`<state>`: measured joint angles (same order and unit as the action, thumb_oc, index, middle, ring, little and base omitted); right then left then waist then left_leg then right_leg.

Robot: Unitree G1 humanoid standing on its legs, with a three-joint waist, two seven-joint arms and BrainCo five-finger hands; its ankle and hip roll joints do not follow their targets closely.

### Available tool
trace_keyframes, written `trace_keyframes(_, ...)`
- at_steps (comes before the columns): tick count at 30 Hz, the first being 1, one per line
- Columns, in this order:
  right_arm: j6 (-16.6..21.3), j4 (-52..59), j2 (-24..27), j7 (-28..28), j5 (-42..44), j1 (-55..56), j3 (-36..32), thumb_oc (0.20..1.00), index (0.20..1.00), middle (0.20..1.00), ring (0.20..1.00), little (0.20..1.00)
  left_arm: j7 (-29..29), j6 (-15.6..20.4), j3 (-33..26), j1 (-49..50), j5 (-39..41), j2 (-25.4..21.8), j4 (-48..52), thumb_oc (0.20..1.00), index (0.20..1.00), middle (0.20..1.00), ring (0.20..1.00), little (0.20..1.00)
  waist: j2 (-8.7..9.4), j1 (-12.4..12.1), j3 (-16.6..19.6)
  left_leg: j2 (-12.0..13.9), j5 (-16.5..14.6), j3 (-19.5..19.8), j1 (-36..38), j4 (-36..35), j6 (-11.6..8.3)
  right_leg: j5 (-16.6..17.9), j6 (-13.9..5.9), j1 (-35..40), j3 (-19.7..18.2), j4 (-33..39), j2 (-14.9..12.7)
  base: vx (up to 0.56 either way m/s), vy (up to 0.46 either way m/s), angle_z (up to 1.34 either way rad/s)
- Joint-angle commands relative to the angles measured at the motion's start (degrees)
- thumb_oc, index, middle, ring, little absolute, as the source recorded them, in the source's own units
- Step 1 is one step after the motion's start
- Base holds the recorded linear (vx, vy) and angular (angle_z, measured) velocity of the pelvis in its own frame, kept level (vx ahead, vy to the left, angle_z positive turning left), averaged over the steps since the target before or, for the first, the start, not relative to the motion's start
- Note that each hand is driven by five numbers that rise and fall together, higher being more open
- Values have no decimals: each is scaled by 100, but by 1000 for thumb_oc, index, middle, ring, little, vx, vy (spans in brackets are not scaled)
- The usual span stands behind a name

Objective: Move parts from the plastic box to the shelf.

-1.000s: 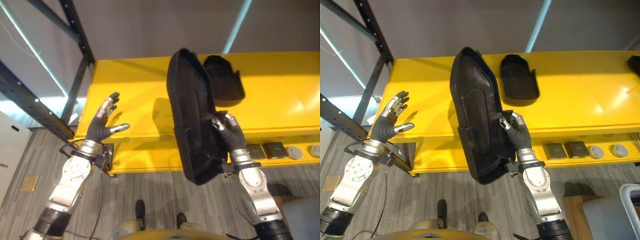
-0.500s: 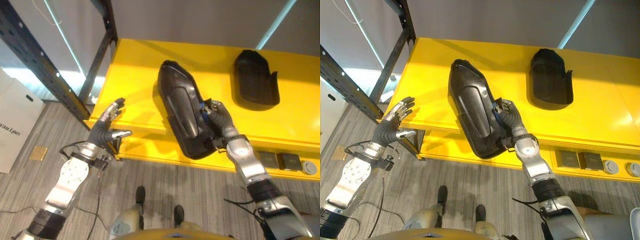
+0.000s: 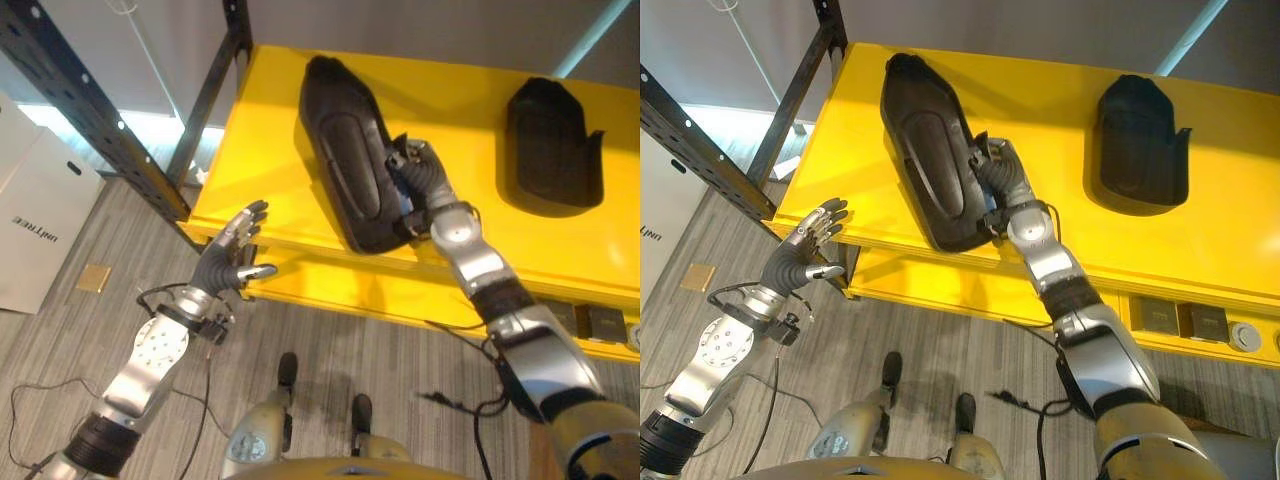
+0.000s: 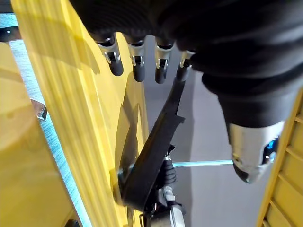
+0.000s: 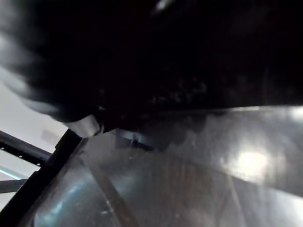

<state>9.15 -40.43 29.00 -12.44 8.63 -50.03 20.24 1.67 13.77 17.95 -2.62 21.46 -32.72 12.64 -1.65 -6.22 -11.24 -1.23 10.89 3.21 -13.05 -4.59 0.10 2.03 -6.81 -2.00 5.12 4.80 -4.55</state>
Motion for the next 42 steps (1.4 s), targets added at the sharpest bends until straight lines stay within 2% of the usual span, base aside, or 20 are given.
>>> trace_keyframes(1,158,96,-41,-442,10,-641,76,200,200,200,200,200,-40,337,29,-305,220,-72,281,1000,1000,1000,1000,1000,181,-121,21,285,-880,-137,426,-41,-270,-286,7,-7,-52,20,-129,6,-7,11)
trace_keyframes(9,-76,-1592,-531,-855,-53,-1471,113,200,200,200,200,200,-261,348,206,-538,234,-72,192,1000,1000,1000,1000,1000,131,-243,-17,271,-861,-63,396,-41,-266,-274,4,-21,-7,20,-101,1,0,1)
trace_keyframes(15,-153,-1985,-638,-945,-28,-1662,122,200,200,200,200,200,-368,352,263,-663,181,-37,107,1000,1000,1000,1000,1000,103,-265,-56,275,-846,-60,377,-41,-281,-272,-1,-40,0,20,-86,0,0,0)
trace_keyframes(16,-181,-2022,-675,-968,-70,-1664,159,1000,1000,1000,1000,1000,-399,347,286,-706,138,-26,79,1000,1000,1000,1000,1000,101,-256,-61,279,-854,-61,383,-41,-276,-280,-3,-36,-6,20,-84,0,0,0)
trace_keyframes(23,-219,-1742,-781,-1102,-108,-1519,51,1000,1000,1000,1000,1000,-512,332,314,-778,38,48,18,1000,1000,1000,1000,1000,101,-175,-51,304,-893,-113,486,-41,-268,-294,9,17,-71,20,-61,0,0,0)
trace_keyframes(32,-184,-776,-771,-1563,-421,-1079,-349,1000,1000,1000,1000,1000,-555,251,340,-734,24,51,23,1000,1000,1000,1000,1000,110,-86,44,353,-969,-191,681,-41,-248,-341,19,150,-110,20,-43,4,-9,-5)
trace_keyframes(34,26,-132,-870,-1734,-228,-742,-703,1000,1000,1000,1000,1000,-545,213,375,-719,0,72,19,1000,1000,1000,1000,1000,97,-60,105,362,-1003,-206,772,-41,-241,-372,32,231,-111,20,-39,17,-14,-7)
trace_keyframes(38,183,755,-1028,-1662,-13,-138,-948,1000,1000,1000,1000,1000,-536,175,359,-644,-77,106,-3,1000,1000,1000,1000,1000,93,-20,161,365,-1039,-201,859,-41,-239,-406,42,310,-104,20,-42,8,-8,-3)
trace_keyframes(41,308,1389,-1112,-1505,160,243,-1011,1000,1000,1000,1000,1000,-534,143,315,-580,-128,120,-17,1000,1000,1000,1000,1000,93,16,181,367,-1053,-205,905,-41,-241,-413,46,340,-98,20,-40,1,-3,-2)
trace_keyframes(42,501,2087,-1178,-1216,484,759,-1013,1000,1000,1000,1000,1000,-542,131,205,-492,-177,113,-38,1000,1000,1000,1000,1000,106,77,196,380,-1065,-231,946,-41,-246,-422,50,361,-100,20,-40,-31,-15,0)
